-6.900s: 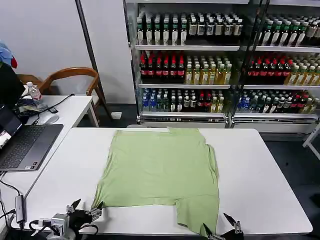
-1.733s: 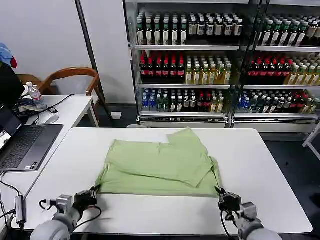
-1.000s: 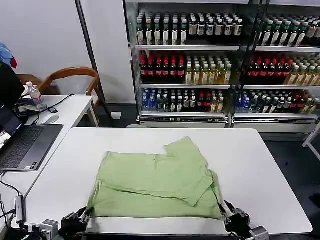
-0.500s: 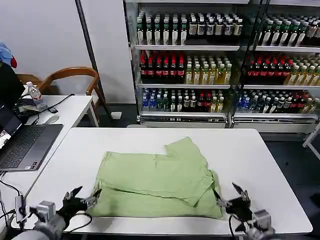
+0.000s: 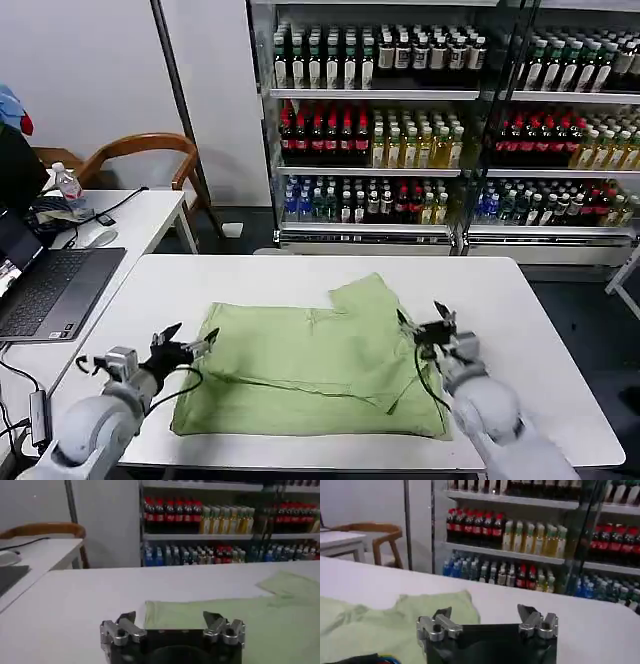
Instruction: Fold and organize the clothes.
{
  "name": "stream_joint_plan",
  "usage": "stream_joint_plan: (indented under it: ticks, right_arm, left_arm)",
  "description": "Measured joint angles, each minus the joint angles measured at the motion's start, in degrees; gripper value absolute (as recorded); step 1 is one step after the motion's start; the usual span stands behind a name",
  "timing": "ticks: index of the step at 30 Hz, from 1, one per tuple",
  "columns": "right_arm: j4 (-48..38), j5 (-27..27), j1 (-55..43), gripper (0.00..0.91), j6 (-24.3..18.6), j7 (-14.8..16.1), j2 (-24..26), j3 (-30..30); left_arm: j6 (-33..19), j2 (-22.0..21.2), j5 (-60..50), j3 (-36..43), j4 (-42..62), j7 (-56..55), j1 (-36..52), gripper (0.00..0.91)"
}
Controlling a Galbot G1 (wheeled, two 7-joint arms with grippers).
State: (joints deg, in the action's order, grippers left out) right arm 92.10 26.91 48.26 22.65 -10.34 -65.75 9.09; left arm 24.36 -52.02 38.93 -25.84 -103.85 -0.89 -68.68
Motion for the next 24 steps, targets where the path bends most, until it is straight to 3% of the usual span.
stream_joint_plan:
  ticks: [11, 24]
  right_arm:
    - [-19.9, 2.01, -14.96, 0.907, -1.27, 1.66, -7.54, -5.35]
    - [-32.15, 2.97, -21.87, 0.907, -2.49, 2.76, -11.12, -7.42]
  left_arm:
    - [-1.28, -1.13, -0.78, 5.87, 11.84, 2.16, 11.65, 0.907]
    - [-2.64, -2.57, -2.17, 11.0, 22.06, 4.65, 19.8, 0.907]
